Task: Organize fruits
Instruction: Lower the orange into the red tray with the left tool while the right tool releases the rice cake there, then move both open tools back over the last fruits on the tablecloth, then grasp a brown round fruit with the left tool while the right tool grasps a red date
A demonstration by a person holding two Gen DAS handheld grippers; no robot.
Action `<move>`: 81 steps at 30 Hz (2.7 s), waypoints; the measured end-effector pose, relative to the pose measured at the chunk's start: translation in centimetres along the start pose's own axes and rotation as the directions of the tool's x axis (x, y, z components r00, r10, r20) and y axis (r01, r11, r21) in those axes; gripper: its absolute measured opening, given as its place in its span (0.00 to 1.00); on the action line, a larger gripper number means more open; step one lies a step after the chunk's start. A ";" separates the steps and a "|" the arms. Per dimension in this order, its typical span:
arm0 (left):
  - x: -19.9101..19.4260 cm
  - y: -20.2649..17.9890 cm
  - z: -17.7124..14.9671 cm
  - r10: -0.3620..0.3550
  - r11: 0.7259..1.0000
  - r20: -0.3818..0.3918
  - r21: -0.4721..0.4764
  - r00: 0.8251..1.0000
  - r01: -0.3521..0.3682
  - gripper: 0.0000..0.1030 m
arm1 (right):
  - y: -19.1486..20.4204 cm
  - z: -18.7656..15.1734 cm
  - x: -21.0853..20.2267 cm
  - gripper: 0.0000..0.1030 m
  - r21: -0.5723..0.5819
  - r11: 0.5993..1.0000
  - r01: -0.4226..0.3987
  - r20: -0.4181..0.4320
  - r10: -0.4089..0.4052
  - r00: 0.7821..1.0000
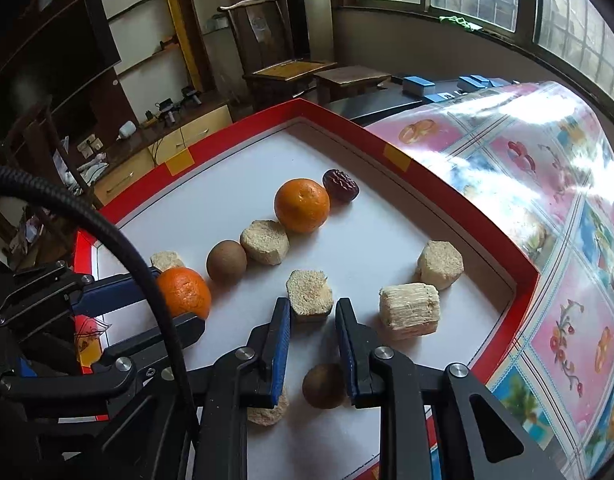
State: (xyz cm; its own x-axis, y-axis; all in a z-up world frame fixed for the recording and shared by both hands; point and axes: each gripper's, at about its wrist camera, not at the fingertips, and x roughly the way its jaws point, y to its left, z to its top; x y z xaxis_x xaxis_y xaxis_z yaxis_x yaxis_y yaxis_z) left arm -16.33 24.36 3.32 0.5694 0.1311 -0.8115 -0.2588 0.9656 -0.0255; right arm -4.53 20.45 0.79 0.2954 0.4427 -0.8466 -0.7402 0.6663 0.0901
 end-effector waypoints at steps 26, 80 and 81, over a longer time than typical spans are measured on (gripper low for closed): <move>-2.4 -6.8 2.9 0.027 0.998 0.126 0.056 0.992 -0.034 0.63 | -7.0 -5.7 -10.3 0.50 0.175 0.982 0.074 0.150 -0.101 0.984; 7.7 -32.4 14.0 -0.319 0.852 -0.167 0.379 0.933 0.360 0.63 | -31.8 -20.0 -15.7 0.20 0.539 0.723 0.432 -0.092 -0.460 0.883; 8.1 -32.7 14.3 -0.322 0.851 -0.168 0.379 0.932 0.363 0.63 | -31.9 -20.0 -15.8 0.16 0.545 0.720 0.430 -0.090 -0.459 0.884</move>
State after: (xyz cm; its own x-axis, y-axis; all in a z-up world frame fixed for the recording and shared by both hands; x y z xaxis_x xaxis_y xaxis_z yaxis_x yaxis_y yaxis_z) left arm 7.84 -2.92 5.92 0.4826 -0.2267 -0.8460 0.2822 0.9547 -0.0948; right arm 2.32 -19.86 0.82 0.5469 0.0312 -0.8366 -0.0773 0.9969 -0.0134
